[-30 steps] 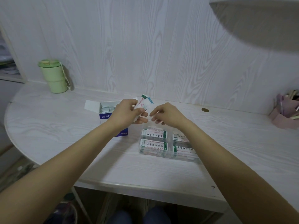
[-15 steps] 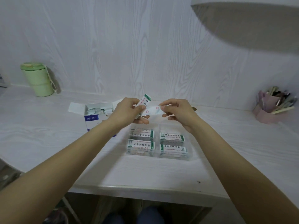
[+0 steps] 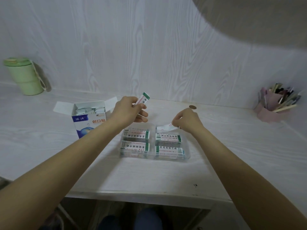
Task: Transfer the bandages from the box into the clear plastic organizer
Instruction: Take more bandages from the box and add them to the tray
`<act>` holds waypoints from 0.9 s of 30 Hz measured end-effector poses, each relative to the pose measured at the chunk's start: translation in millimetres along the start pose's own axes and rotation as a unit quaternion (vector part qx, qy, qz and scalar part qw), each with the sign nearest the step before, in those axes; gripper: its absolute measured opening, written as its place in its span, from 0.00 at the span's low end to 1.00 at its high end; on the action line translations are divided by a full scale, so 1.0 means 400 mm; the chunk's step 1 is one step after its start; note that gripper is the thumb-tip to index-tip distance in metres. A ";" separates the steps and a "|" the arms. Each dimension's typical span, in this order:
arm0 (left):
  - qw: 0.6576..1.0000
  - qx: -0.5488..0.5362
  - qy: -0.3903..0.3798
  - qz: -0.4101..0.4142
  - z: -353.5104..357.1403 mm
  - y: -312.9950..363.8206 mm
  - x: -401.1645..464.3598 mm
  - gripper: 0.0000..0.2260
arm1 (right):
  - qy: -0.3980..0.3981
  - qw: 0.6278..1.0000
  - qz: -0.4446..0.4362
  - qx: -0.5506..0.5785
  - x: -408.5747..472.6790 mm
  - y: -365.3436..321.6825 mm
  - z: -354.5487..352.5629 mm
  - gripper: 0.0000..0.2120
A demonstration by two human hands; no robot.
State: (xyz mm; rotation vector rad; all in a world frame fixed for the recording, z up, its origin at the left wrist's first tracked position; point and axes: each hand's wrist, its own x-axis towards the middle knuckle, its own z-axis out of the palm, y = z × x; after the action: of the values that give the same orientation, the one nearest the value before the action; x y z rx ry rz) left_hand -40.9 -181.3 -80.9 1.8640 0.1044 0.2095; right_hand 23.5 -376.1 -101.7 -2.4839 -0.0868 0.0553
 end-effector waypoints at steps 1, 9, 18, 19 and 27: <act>1.000 -0.001 -0.001 -0.001 0.001 -0.001 0.001 0.07 | -0.002 1.000 -0.001 -0.012 0.004 -0.002 0.008 0.07; 1.000 -0.001 -0.008 -0.003 0.009 -0.006 0.008 0.08 | 0.004 0.985 -0.031 -0.168 0.010 -0.017 0.034 0.09; 1.000 -0.002 -0.017 0.003 0.013 -0.001 0.004 0.08 | -0.054 0.975 -0.019 -0.214 0.035 -0.014 0.044 0.11; 1.000 -0.001 -0.018 0.003 0.013 -0.001 0.002 0.08 | -0.057 0.975 -0.020 -0.214 0.037 -0.016 0.043 0.11; 1.000 0.000 -0.018 0.006 0.002 0.005 -0.009 0.08 | -0.057 0.970 -0.042 -0.232 0.034 -0.031 0.052 0.11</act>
State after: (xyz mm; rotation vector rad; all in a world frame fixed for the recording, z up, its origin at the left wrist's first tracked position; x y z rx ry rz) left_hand -44.5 -183.3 -79.6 1.8682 0.0671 0.1838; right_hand 35.2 -352.6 -110.9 -2.9390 -0.2830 0.1577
